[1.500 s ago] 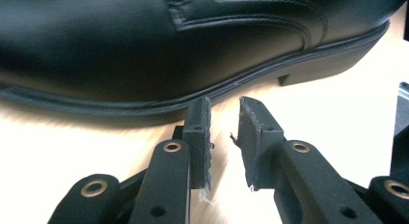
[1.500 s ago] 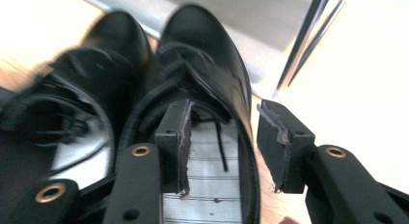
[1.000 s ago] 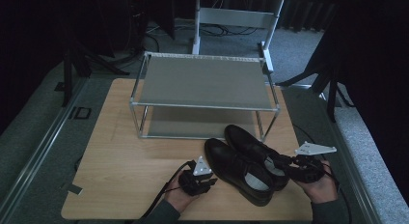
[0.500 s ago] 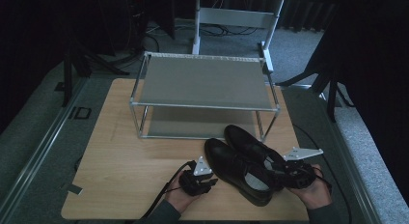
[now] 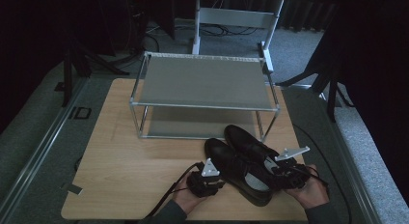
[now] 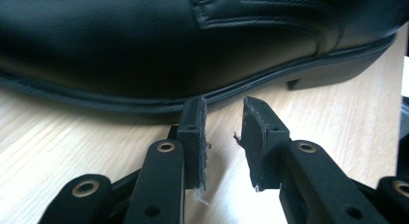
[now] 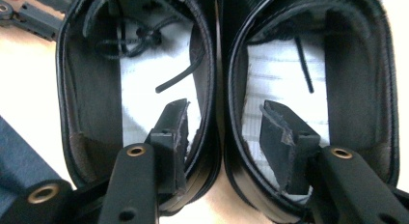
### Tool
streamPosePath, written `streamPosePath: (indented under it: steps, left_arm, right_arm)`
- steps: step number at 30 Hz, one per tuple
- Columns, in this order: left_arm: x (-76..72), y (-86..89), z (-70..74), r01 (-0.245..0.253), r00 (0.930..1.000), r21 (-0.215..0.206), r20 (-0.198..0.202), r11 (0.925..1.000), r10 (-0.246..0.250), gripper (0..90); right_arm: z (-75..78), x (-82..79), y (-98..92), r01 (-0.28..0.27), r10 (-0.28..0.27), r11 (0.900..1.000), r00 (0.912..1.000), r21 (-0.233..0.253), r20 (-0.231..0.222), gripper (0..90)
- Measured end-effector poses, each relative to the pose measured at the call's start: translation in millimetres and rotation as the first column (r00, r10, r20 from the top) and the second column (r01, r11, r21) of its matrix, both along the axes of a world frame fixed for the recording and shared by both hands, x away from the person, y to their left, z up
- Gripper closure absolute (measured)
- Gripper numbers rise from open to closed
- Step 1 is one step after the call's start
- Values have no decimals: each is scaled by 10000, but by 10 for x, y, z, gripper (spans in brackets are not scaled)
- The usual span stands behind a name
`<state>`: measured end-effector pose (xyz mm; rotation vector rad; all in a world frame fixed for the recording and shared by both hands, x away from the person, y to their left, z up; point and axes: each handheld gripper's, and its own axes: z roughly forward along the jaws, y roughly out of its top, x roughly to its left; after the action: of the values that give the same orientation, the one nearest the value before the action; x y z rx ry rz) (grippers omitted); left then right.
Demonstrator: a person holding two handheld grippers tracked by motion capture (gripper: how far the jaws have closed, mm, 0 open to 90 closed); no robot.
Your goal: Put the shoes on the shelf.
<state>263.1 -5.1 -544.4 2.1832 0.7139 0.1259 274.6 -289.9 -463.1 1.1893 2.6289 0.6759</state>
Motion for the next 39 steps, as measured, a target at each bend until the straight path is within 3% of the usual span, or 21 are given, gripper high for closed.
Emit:
streamPosePath:
  steps: [5,13,19,22,24,29,30,34,39]
  left_arm:
    - [-15,-134,10,335,9994,-148,-91,9993,-336,712]
    - [-44,-273,-15,819,9963,-142,-234,9965,-823,717]
    - [-39,-287,-15,840,9961,-135,-270,9964,-844,725]
    - [-43,-293,-17,806,9964,-104,-259,9967,-809,725]
    - [-43,-293,-14,807,9964,-100,-264,9967,-809,725]
    - [-42,-289,9,788,9965,-303,-236,9964,-796,726]
    - [-38,-289,18,791,9966,-339,-216,9963,-799,726]
    - [-22,-295,33,725,9972,-256,-163,9970,-729,726]
    - [1,-299,47,604,9980,-384,-140,9974,-609,726]
  right_arm:
    - [3,20,-5,226,-236,9993,9992,-305,-335,473]
    - [-15,77,-48,496,-497,9988,9939,-36,-989,436]
    - [-50,104,-32,465,-469,9989,9908,-59,-1266,427]
    - [-122,112,36,311,-399,9971,9907,-692,-1297,422]
    - [-168,134,97,293,-470,9925,9877,-1190,-1489,441]
    - [-164,147,98,296,-509,9900,9869,-1378,-1531,510]
    - [-163,155,82,329,-518,9918,9868,-1232,-1537,572]
    - [-178,176,67,279,-401,9974,9813,-671,-1882,679]
    - [-185,188,63,251,-377,9974,9805,-676,-1927,724]
